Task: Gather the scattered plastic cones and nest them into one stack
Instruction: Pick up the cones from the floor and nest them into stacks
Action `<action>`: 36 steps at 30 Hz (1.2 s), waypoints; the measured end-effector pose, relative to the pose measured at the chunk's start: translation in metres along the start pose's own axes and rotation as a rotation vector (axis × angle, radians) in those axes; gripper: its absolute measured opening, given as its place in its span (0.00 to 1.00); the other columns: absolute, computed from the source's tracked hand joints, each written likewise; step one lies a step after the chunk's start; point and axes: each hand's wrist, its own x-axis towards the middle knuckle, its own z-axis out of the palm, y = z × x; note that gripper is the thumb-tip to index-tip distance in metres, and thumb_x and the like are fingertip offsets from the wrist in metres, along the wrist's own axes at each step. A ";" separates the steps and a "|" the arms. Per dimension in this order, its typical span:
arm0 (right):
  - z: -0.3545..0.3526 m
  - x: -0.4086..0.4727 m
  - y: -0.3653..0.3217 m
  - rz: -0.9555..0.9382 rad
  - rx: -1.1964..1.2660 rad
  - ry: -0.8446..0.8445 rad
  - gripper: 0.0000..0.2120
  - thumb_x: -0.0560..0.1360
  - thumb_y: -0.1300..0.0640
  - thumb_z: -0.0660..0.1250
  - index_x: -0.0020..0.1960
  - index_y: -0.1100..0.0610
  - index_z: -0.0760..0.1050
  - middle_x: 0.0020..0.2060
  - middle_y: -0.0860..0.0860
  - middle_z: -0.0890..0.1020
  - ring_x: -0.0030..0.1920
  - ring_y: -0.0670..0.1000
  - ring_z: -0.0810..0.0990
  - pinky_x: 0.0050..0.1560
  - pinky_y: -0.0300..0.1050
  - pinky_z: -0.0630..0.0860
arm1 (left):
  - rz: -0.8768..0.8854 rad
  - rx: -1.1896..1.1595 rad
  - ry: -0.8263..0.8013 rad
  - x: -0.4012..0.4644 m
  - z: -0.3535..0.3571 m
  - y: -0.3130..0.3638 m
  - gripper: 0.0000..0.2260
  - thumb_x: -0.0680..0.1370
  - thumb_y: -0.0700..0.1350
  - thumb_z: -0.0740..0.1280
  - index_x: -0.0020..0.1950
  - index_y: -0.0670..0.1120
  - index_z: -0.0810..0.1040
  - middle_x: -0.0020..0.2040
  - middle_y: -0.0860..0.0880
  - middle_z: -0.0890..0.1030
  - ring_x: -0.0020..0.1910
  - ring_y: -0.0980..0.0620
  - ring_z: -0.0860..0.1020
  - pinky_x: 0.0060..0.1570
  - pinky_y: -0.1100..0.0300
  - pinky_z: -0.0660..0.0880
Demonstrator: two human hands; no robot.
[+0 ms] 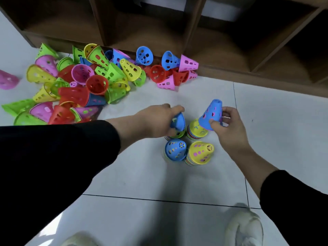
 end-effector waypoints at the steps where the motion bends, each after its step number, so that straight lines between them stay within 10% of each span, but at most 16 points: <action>1: 0.004 0.000 0.007 0.001 0.016 -0.013 0.18 0.72 0.59 0.72 0.57 0.47 0.72 0.56 0.49 0.79 0.50 0.39 0.78 0.53 0.42 0.79 | 0.004 0.093 -0.049 0.008 0.003 0.001 0.33 0.75 0.56 0.68 0.77 0.57 0.58 0.56 0.44 0.74 0.53 0.41 0.77 0.48 0.54 0.72; 6: 0.007 -0.001 0.029 0.005 -0.103 -0.122 0.22 0.72 0.62 0.72 0.61 0.45 0.72 0.60 0.47 0.73 0.56 0.40 0.76 0.59 0.44 0.75 | 0.011 0.261 -0.148 0.031 0.014 0.003 0.37 0.78 0.52 0.66 0.81 0.57 0.48 0.60 0.44 0.73 0.57 0.40 0.76 0.44 0.54 0.69; 17: -0.004 0.017 0.001 -0.020 -0.370 -0.262 0.18 0.76 0.47 0.69 0.64 0.48 0.75 0.61 0.46 0.77 0.63 0.47 0.75 0.59 0.42 0.71 | -0.069 -0.233 0.011 0.011 0.023 -0.009 0.32 0.79 0.50 0.68 0.79 0.48 0.59 0.70 0.42 0.71 0.67 0.43 0.72 0.64 0.54 0.69; 22: 0.036 0.013 -0.075 -0.183 -0.252 -0.273 0.08 0.78 0.54 0.68 0.57 0.52 0.79 0.51 0.49 0.82 0.46 0.35 0.78 0.35 0.22 0.70 | -0.220 -0.268 0.211 -0.053 0.025 -0.052 0.25 0.80 0.53 0.65 0.75 0.48 0.65 0.68 0.44 0.74 0.64 0.43 0.74 0.61 0.53 0.71; 29: 0.185 -0.017 -0.132 -0.231 -0.361 -0.740 0.15 0.75 0.47 0.71 0.58 0.51 0.78 0.51 0.47 0.82 0.42 0.44 0.79 0.36 0.38 0.69 | -0.621 -0.181 0.686 -0.192 0.050 -0.152 0.11 0.76 0.50 0.70 0.56 0.49 0.79 0.51 0.49 0.79 0.49 0.47 0.77 0.48 0.53 0.75; 36: 0.304 -0.062 -0.122 -0.046 -0.405 -0.859 0.32 0.71 0.43 0.74 0.69 0.53 0.67 0.56 0.52 0.80 0.49 0.52 0.79 0.50 0.47 0.76 | -0.838 -0.085 0.527 -0.247 0.069 -0.210 0.21 0.74 0.55 0.70 0.64 0.48 0.77 0.52 0.45 0.80 0.51 0.42 0.77 0.48 0.50 0.75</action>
